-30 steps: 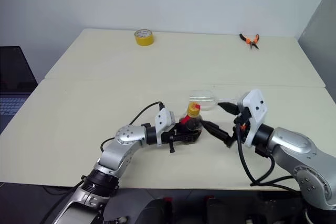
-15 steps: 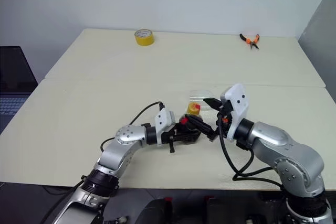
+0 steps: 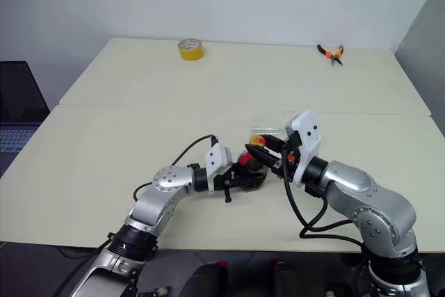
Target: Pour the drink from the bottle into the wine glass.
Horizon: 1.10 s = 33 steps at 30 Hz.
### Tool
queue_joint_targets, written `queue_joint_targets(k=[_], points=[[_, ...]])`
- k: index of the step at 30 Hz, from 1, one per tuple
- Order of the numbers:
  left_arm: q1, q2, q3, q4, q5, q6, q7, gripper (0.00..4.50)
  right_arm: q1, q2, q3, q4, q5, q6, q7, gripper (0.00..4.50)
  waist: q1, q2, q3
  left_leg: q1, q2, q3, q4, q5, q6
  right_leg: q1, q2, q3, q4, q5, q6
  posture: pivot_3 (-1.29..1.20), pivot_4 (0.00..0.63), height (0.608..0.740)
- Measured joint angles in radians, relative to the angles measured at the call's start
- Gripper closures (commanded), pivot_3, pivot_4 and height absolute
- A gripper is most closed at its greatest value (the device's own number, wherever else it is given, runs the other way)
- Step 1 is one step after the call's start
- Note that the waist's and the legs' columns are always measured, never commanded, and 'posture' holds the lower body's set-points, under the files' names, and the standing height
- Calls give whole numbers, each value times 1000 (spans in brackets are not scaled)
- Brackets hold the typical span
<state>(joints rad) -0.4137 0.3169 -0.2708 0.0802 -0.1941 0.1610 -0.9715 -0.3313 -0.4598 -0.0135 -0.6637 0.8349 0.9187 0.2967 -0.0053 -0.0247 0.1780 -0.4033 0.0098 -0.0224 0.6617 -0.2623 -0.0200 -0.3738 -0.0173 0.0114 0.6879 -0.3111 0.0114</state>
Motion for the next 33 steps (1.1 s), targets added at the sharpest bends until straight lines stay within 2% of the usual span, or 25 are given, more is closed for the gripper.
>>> queue_joint_targets(k=[5, 13, 16, 21, 29, 33], points=[[0, 0, 4, 0, 0, -8, 1, 3599, 1, 28, -7, 5, 12, -1, -7, 3208, 0, 0, 0, 0, 0, 0, 0, 0, 0, 0, 0, 0, 0, 0, 0, 0, 150, 740], [0, -2, 5, 0, -3, -20, 0, 3600, 18, 134, -54, 22, 87, -13, -53, 3246, 0, 0, 0, 0, 0, 0, 0, 0, 0, 0, 0, 0, 0, 0, 0, 0, 150, 740], [1, -4, -2, 0, -1, -19, 0, 3600, 27, 134, -52, 16, 79, -34, -63, 3249, -1, 0, 0, 0, 0, 0, 0, 0, 0, 0, 0, 0, 0, 0, 0, 0, 150, 740], [2, -6, -3, 0, -1, -19, 2, 3600, 57, 63, -65, -9, -52, -125, -73, 3261, 0, 0, 0, 0, 0, 0, 0, 0, 0, 0, 0, 0, 0, 0, 0, 0, 150, 740], [16, -12, -1, -4, -3, -13, 20, 3600, 331, -69, -238, -5, -209, -276, -9, 3261, 3, 0, 0, 0, 0, 0, -1, 0, 0, 0, 0, 0, 0, 0, 0, 0, 150, 740], [17, -13, -1, -5, -3, -13, 19, 3600, 478, -94, -245, 75, -314, -346, 36, 3261, 1, 0, 0, 1, 0, 1, -1, 0, 0, 0, 0, 1, 0, 0, 0, 0, 150, 740]])
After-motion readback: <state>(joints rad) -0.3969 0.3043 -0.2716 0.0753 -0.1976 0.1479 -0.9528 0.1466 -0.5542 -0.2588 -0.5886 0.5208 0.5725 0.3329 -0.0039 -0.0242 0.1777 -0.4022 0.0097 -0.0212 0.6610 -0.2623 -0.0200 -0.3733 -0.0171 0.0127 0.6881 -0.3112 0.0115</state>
